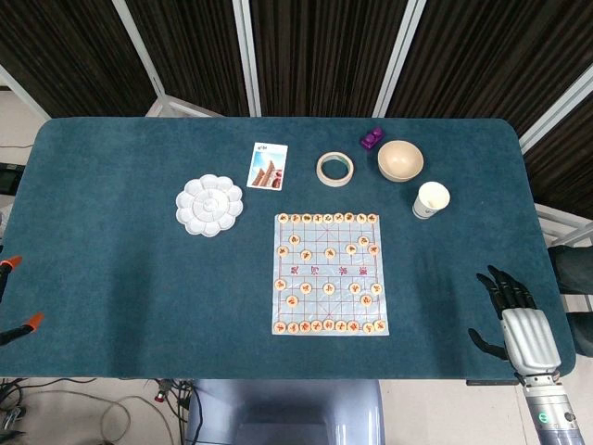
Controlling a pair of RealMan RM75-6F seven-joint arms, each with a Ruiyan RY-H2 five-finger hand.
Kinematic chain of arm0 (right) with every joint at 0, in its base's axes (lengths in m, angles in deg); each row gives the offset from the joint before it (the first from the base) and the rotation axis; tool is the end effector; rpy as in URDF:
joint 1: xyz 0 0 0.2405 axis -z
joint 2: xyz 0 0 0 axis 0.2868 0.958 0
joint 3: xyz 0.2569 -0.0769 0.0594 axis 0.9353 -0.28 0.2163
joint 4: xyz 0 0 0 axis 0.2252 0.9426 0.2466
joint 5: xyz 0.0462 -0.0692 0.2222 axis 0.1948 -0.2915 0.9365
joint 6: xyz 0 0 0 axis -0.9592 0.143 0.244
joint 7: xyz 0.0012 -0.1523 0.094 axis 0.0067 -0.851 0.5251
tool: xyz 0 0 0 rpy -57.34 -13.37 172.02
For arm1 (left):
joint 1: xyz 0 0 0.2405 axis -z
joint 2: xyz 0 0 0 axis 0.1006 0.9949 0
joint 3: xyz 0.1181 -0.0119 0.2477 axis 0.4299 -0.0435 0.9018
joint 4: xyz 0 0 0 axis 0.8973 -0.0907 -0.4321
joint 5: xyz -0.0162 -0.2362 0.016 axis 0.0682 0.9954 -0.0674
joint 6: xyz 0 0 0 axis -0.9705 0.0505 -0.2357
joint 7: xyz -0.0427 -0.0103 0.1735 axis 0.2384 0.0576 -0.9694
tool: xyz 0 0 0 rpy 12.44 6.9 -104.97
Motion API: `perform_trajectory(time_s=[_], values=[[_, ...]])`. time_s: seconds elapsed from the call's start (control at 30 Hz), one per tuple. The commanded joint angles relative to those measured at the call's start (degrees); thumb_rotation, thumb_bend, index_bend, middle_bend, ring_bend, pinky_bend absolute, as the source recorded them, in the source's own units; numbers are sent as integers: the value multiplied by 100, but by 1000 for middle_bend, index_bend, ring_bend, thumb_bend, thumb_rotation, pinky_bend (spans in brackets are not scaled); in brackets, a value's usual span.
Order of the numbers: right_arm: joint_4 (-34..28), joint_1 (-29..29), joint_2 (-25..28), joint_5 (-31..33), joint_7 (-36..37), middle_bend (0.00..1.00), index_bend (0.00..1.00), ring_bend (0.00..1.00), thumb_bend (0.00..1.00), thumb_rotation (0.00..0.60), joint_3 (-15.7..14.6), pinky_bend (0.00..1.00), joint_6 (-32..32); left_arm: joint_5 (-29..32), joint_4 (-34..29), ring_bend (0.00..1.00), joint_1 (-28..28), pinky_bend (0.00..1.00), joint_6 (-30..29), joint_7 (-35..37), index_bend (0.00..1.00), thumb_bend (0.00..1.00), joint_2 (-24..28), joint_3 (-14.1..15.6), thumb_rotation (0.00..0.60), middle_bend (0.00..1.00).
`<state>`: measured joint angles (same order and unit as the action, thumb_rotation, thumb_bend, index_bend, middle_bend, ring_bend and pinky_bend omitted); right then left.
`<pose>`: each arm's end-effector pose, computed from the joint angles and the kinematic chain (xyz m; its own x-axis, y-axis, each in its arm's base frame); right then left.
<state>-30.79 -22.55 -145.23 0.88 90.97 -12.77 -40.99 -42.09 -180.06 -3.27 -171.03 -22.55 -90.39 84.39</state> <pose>-0.3226 -0.2201 0.1081 0.3015 -0.0551 0.9519 -0.9526 -0.0604 0.2982 -0.3422 0.2149 0.1591 0.4955 -0.0783 0.8651 0.8665 0.1146 -0.4859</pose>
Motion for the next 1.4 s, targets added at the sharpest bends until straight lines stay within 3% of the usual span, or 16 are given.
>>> perform_trajectory(time_s=[0.03, 0.37, 0.83, 0.93, 1.17, 1.4], values=[[-29, 14, 21, -22, 0, 25, 99, 42, 329, 600, -2, 126, -33, 74, -80, 8, 8, 3, 98, 3, 181, 0, 51, 25, 600, 19], [-144, 57, 82, -59, 45, 17, 98, 42, 330, 600, -40, 126, -63, -105, -249, 8, -23, 0, -26, -89, 181, 0, 64, 91, 600, 18], [-448, -165, 134, 209, 153, 9, 97, 42, 328, 600, 39, 126, 452, -87, -295, 0, -51, 0, -73, -28, 181, 0, 66, 80, 600, 18], [-649, -414, 296, 285, -29, 10, 98, 42, 327, 600, 159, 126, 778, -106, -313, 0, -43, 0, -50, -55, 181, 0, 57, 100, 600, 19], [-1100, -1337, 737, 1174, -562, 10, 133, 42, 327, 600, 515, 126, 2319, -115, -359, 0, -42, 0, -42, -165, 181, 0, 15, 125, 600, 19], [-1063, -2106, 553, 2358, -1134, 10, 195, 42, 326, 600, 872, 126, 3160, -41, -366, 0, -16, 0, 17, -354, 181, 0, -61, 124, 600, 19]])
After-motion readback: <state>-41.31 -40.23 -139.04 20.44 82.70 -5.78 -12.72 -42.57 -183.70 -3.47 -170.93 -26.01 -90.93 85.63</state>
